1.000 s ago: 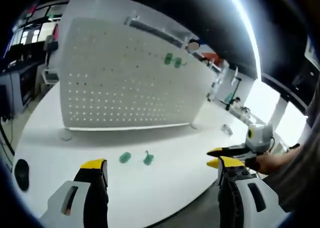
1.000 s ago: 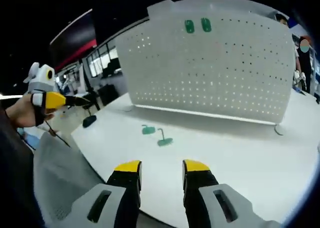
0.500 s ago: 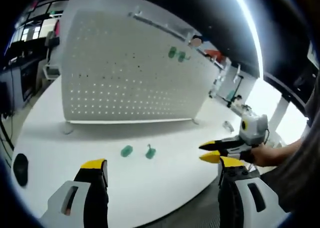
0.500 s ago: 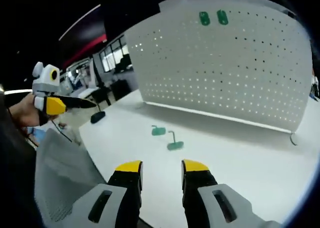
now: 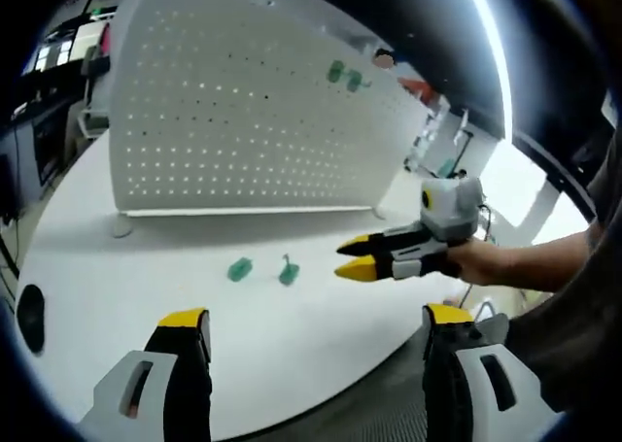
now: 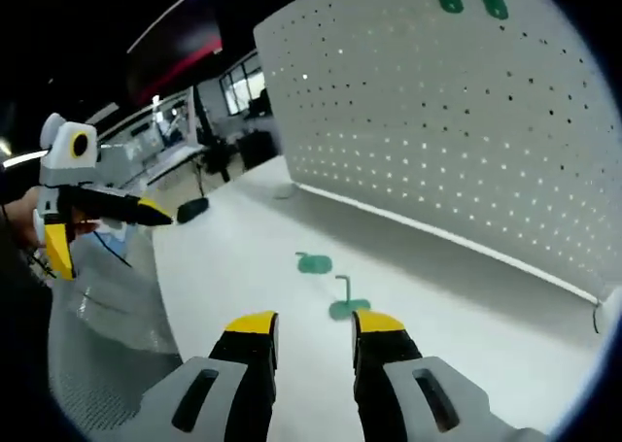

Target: Insert the hook assembly into the mounting plate slot until the hook locks in place.

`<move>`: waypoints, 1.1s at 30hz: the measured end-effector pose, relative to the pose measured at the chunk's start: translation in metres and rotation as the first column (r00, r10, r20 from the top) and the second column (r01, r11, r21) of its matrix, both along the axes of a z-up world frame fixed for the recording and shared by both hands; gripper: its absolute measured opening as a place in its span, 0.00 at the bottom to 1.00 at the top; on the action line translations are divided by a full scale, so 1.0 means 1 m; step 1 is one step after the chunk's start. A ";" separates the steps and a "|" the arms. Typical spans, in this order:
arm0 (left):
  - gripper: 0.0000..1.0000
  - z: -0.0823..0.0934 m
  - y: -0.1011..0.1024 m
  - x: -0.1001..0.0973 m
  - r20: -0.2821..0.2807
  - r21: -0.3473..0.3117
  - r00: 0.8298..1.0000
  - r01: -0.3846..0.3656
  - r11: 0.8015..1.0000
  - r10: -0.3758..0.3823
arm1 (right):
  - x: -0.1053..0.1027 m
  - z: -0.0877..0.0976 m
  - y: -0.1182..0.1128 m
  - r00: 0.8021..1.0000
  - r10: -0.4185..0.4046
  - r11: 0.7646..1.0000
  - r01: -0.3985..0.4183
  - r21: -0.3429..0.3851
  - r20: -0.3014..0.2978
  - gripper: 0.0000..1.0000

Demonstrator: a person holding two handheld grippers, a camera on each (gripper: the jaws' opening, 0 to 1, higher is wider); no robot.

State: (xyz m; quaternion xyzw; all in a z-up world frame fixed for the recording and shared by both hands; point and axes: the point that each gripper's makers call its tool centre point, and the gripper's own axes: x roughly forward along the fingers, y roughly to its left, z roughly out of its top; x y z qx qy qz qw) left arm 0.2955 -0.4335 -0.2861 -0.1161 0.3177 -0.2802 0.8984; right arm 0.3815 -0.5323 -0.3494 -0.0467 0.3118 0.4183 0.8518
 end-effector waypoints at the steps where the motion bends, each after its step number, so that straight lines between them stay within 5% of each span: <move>1: 0.91 -0.001 0.000 0.000 -0.003 0.002 1.000 0.002 1.000 -0.002 | 0.003 -0.003 0.003 1.000 0.008 1.000 -0.008 -0.002 -0.007 0.29; 12: 0.90 -0.011 0.009 -0.004 -0.043 0.014 0.999 0.008 1.000 -0.007 | 0.032 -0.032 0.022 0.991 0.129 0.988 -0.132 -0.081 -0.042 0.26; 20: 0.92 -0.014 0.016 0.000 -0.053 0.024 0.998 -0.013 1.000 0.014 | 0.055 -0.047 0.029 0.985 0.154 0.985 -0.159 -0.064 -0.073 0.19; 33: 0.91 -0.020 0.020 0.003 -0.078 0.029 0.996 -0.035 0.999 0.037 | 0.054 -0.058 0.043 0.930 0.344 0.930 -0.356 -0.092 -0.128 0.07</move>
